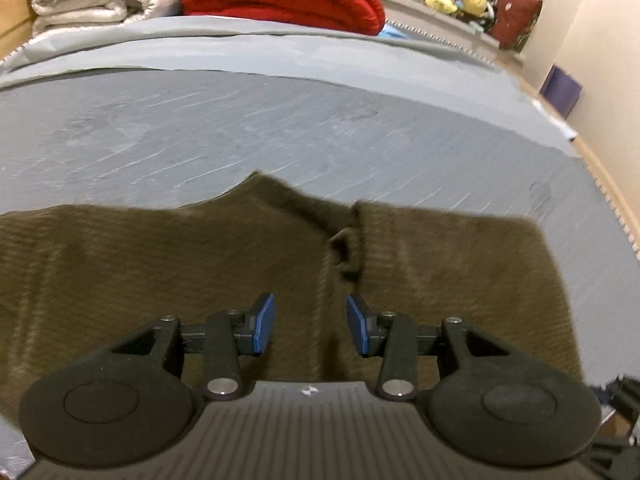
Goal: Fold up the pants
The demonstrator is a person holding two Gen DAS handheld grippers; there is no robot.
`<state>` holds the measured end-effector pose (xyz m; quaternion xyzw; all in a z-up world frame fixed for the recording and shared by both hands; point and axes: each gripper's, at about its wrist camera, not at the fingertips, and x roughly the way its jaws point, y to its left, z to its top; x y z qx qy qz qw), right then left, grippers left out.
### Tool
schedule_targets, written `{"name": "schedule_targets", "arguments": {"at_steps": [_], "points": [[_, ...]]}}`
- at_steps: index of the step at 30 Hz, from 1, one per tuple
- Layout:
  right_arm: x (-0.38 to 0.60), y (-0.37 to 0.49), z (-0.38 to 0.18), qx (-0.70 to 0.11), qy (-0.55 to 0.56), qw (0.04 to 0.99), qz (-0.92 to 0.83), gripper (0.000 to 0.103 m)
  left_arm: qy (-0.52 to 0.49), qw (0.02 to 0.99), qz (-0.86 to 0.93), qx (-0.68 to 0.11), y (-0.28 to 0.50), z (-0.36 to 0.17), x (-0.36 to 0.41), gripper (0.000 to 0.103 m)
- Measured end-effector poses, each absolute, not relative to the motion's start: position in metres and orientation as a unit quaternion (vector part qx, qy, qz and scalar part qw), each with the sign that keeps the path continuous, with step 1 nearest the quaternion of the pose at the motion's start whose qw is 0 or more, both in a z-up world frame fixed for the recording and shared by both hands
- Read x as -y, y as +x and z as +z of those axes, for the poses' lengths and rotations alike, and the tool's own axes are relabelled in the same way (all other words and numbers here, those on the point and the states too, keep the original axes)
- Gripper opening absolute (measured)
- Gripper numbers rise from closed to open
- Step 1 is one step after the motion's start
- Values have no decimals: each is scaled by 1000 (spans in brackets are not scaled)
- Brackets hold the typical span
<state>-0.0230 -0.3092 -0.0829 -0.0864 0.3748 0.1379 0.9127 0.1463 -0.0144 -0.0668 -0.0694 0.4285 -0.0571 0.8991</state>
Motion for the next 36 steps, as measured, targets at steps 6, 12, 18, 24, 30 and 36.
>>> {"name": "schedule_targets", "arguments": {"at_steps": [6, 12, 18, 24, 30, 36], "points": [[341, -38, -60, -325, -26, 938, 118, 42, -128, 891, -66, -431, 183, -76, 25, 59], [350, -35, -70, -355, 0, 929, 106, 44, -184, 868, -56, -457, 218, -99, 28, 63], [351, -31, -76, -359, -5, 927, 105, 47, -89, 937, 1, -339, 220, -71, 28, 0], [347, -31, -79, -362, -25, 926, 101, 48, -126, 917, -50, -375, 220, -75, 21, 1], [347, -32, -71, -347, -11, 934, 90, 48, -106, 912, -128, -375, 216, -78, 43, 5], [341, -32, -78, -363, -28, 928, 84, 49, -74, 900, -84, -421, 220, -100, 49, 9]]}}
